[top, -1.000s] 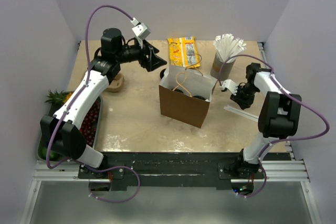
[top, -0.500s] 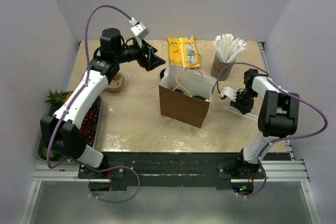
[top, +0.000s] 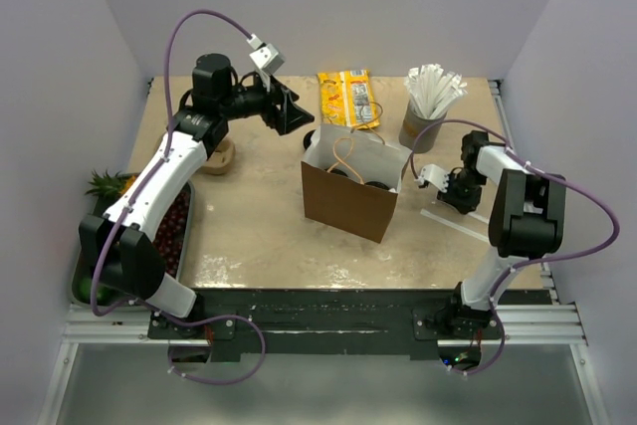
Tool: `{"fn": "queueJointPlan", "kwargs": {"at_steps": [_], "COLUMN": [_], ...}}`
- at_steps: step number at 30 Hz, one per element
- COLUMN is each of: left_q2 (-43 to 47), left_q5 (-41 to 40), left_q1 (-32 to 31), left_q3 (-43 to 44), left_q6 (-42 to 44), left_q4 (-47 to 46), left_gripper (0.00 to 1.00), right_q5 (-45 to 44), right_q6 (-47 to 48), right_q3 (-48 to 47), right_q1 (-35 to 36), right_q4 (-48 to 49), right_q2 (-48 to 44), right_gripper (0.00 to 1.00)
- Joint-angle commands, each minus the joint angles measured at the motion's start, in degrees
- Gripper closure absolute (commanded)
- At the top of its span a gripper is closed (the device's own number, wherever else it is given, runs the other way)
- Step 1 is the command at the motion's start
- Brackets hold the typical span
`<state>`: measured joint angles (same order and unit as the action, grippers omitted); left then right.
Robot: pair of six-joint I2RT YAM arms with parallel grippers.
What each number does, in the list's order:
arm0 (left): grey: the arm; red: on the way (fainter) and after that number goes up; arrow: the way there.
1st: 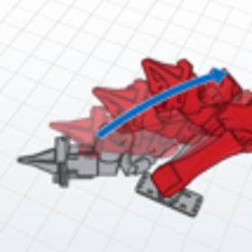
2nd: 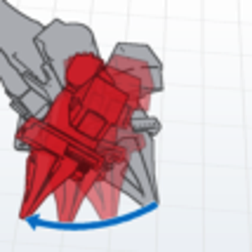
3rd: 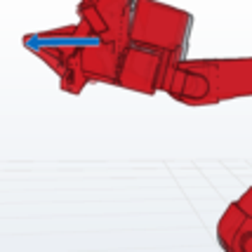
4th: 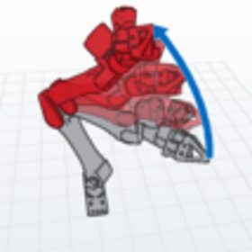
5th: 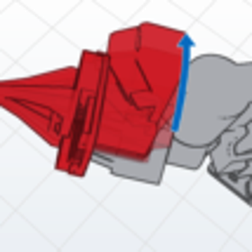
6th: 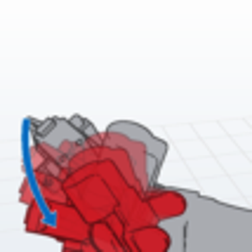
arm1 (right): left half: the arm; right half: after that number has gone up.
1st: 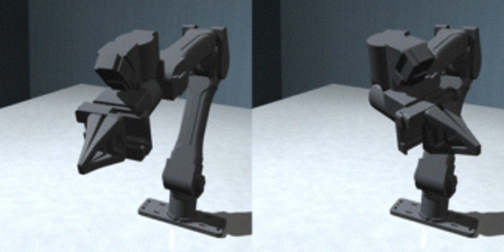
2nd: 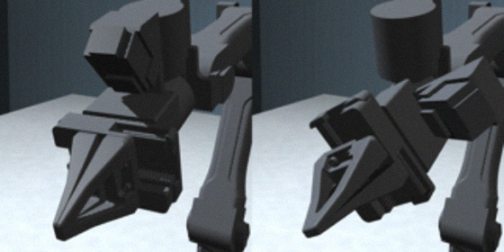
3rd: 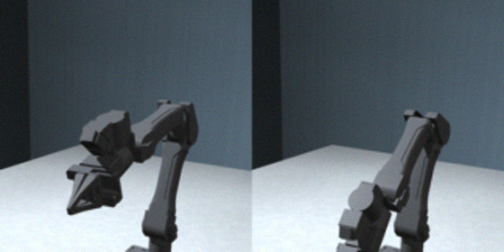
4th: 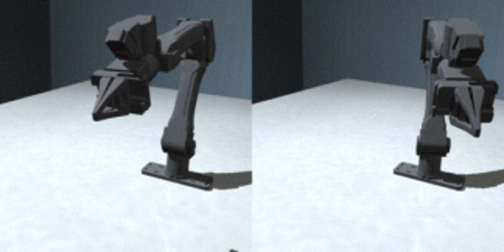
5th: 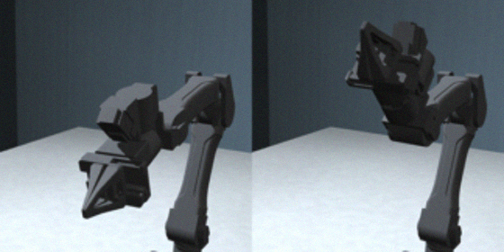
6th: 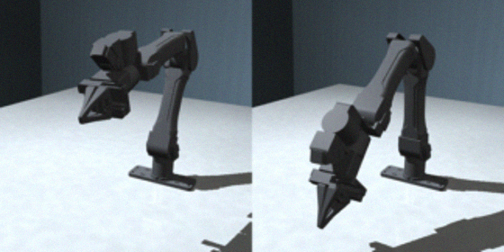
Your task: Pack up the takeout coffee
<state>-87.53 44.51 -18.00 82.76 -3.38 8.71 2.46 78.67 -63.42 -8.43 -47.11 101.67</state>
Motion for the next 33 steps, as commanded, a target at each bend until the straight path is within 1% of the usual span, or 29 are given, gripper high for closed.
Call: {"fn": "queueJointPlan", "kwargs": {"at_steps": [1, 3, 4, 6, 7, 8, 10, 12, 13, 14, 15, 16, 17, 18, 19, 20, 21, 22, 23, 24, 25, 26, 27, 28, 29, 30, 31, 32, 33], "left_q2": [-0.63, -0.72, -0.89, -0.98, -1.07, -1.15, -1.24, -1.16, -1.07, -1.07, -1.07, -1.07, -1.07, -0.98, -0.89, -0.8, -0.72, -0.72, -0.72, -0.54, -0.45, -0.37, -0.1, 0.07, 0.16, 0.25, 0.42, 0.6, 0.95], "left_q5": [0.4, 0.4, 0.57, 0.58, 0.66, 0.66, 0.93, 1.28, 1.28, 1.37, 1.37, 1.37, 1.28, 1.28, 1.11, 1.1, 1.02, 0.93, 0.93, 0.84, 0.58, 0.66, 0.66, 0.4, 0.31, 0.31, 0.14, 0.14, -0.04], "left_q1": [0.51, 0.51, 0.51, 0.51, 0.51, 0.42, 0.42, 0.42, 0.51, 0.51, 0.42, 0.51, 0.51, 0.51, 0.51, 0.51, 0.51, 0.6, 0.6, 0.68, 0.68, 0.77, 0.77, 0.77, 0.77, 0.86, 0.86, 0.86, 0.86], "left_q3": [1.79, 1.88, 1.96, 2.05, 2.23, 2.32, 2.4, 2.58, 2.75, 2.93, 3.19, 3.54, 4.16, 4.42, 4.6, 4.69, 4.69, 4.78, 4.86, 4.87, 4.87, 4.69, 4.69, 4.69, 4.86, 5.04, 5.3, 5.48, 5.48], "left_q6": [-0.14, -0.05, -0.22, -0.23, -0.4, -0.58, -0.84, -1.11, -1.19, -1.28, -1.28, -1.19, -1.19, -0.93, -0.93, -0.76, -0.49, -0.4, -0.32, -0.31, -0.4, -0.32, -0.23, -0.05, 0.04, 0.3, 0.47, 0.65, 1.17], "left_q4": [-1.77, -1.85, -1.85, -1.86, -1.94, -2.12, -2.21, -2.56, -2.73, -2.99, -2.91, -2.91, -3.08, -3.17, -3.26, -3.26, -3.35, -3.35, -3.17, -3.26, -3.26, -3.17, -3.0, -2.91, -2.56, -2.21, -1.95, -1.25, -0.98], "left_gripper": [0.19, 0.19, 0.19, 0.19, 0.19, 0.19, 0.19, 0.19, 0.19, 0.19, 0.19, 0.19, 0.19, 0.19, 0.19, 0.19, 0.19, 0.19, 0.19, 0.19, 0.19, 0.19, 0.19, 0.19, 0.19, 0.19, 0.19, 0.18, 0.18], "right_q5": [0.96, 1.14, 0.97, 0.62, 0.53, 0.53, 1.05, 3.51, 4.65, 6.23, 10.07, 12.72, 15.18, 20.86, 23.88, 26.69, 32.72, 35.13, 38.03, 40.76, 46.53, 48.93, 51.13, 53.59, 57.88, 59.57, 60.37, 61.51, 61.61], "right_q6": [0.51, 0.43, 0.51, 0.16, -0.18, -1.32, -2.64, -4.93, -5.8, -7.64, -8.96, -10.37, -13.6, -15.11, -16.52, -19.32, -21.61, -24.42, -30.19, -33.2, -36.63, -45.28, -50.41, -55.86, -67.83, -74.82, -90.03, -96.54, -101.56], "right_q3": [-1.8, -1.45, -1.18, -0.83, -0.83, -0.83, -0.92, -1.88, -2.49, -4.68, -6.44, -8.54, -13.87, -17.06, -20.57, -27.74, -31.21, -34.72, -41.02, -43.95, -46.25, -48.62, -48.56, -47.6, -43.85, -41.29, -38.39, -33.05, -31.43], "right_q1": [-0.36, -0.28, -0.36, -0.28, -0.28, -0.28, -0.28, -0.45, -0.54, -0.54, -0.45, -0.45, -0.45, -0.45, -0.45, -0.54, -0.45, -0.54, -0.45, -0.54, -0.45, -0.54, -0.45, -0.45, -0.36, -0.36, -0.1, 0.07, 0.86], "right_q4": [-1.04, -1.05, -0.79, -1.14, -1.31, -1.32, -1.67, -2.72, -4.72, -6.22, -7.89, -12.17, -14.39, -19.02, -21.5, -23.7, -25.82, -26.27, -26.28, -25.49, -23.74, -21.12, -12.91, -7.43, -1.2, 13.3, 21.28, 28.67, 38.23], "right_q2": [0.99, 0.99, 0.9, 1.78, 2.21, 2.39, 1.61, -1.88, -3.3, -5.15, -6.82, -10.14, -11.48, -12.71, -14.81, -15.61, -16.32, -17.37, -17.99, -18.43, -18.96, -20.79, -21.94, -23.69, -26.84, -28.7, -30.2, -31.34, -32.49], "right_gripper": [0.74, 0.74, 0.75, 0.84, 0.91, 0.94, 0.98, 0.99, 1.0, 1.0, 1.0, 1.0, 1.0, 1.0, 1.0, 1.0, 1.0, 1.0, 1.0, 1.0, 1.0, 1.0, 1.0, 1.0, 1.0, 1.0, 1.0, 1.0, 1.0]}}
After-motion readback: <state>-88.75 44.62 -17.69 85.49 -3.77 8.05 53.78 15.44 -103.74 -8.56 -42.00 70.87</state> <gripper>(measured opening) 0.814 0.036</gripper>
